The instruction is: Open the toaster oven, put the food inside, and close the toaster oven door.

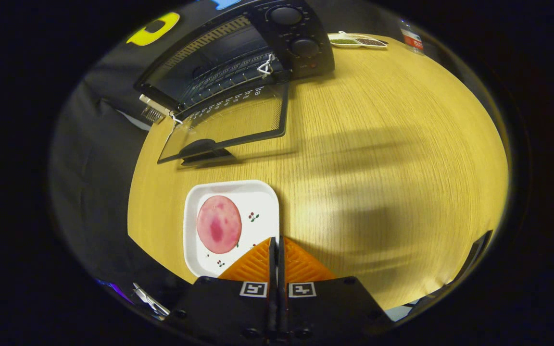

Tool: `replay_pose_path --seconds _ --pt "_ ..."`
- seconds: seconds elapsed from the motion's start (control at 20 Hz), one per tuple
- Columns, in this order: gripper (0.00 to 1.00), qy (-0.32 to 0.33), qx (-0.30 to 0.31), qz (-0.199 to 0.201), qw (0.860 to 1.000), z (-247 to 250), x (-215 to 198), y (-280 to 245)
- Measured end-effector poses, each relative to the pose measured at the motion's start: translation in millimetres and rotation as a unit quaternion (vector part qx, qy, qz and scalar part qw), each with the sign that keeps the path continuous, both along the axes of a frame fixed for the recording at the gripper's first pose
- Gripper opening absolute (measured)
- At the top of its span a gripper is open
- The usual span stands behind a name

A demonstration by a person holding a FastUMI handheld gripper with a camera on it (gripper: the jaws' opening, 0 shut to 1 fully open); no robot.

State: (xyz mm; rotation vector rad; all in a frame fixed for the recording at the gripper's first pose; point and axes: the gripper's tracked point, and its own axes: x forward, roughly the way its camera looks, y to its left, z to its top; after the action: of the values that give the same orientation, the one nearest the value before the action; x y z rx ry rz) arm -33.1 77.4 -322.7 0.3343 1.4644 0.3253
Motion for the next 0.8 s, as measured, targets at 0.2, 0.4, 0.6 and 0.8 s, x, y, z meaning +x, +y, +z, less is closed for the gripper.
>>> replay_pose_path --seconds 0.2,0.4,0.6,0.8 --pt "0.02 0.008 0.038 -0.022 0.999 3 -1 13" --pt "0.02 0.002 0.076 -0.041 0.996 13 4 30" --pt "0.02 -0.006 0.119 -0.069 0.991 29 13 49" --pt "0.02 -0.021 0.16 -0.108 0.981 49 30 68"
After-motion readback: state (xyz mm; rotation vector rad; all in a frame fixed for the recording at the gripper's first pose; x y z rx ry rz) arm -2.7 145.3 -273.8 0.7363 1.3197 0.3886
